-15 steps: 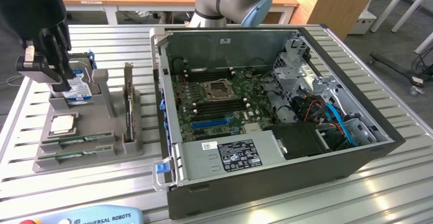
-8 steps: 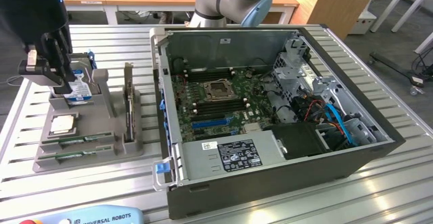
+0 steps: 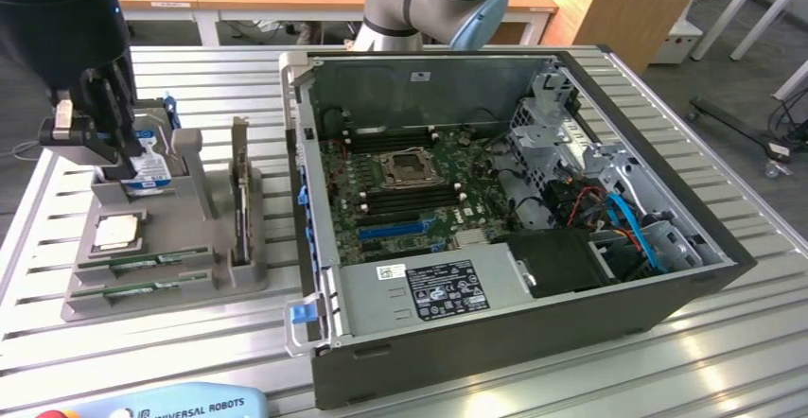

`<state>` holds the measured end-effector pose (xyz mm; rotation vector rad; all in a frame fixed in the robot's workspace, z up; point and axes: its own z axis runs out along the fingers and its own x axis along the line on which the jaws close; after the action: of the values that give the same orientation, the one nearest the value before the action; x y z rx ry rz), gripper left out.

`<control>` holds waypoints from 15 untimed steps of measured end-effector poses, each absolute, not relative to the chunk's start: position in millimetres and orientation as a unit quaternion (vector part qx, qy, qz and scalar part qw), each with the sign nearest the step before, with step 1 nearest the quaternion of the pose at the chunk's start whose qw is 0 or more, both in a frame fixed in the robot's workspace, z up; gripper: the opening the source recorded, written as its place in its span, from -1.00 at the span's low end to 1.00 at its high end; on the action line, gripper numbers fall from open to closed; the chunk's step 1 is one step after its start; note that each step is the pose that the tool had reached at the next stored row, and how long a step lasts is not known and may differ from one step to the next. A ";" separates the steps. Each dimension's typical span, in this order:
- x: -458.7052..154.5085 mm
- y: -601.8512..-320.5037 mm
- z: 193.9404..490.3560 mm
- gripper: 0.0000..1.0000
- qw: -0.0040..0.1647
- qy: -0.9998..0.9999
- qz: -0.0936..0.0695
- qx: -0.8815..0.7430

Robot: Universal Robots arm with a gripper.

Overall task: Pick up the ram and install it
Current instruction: 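Pick up the ram and move it above insertion slot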

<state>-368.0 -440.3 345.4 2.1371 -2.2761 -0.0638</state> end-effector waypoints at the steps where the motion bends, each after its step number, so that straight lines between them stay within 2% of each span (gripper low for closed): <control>1: -368.0 -440.3 344.6 -0.29 0.009 -0.729 -0.020 0.684; 15: -368.0 -440.3 333.6 -0.29 0.009 -0.729 -0.020 0.684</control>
<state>-368.0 -440.3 333.6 2.1372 -2.2761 -0.0638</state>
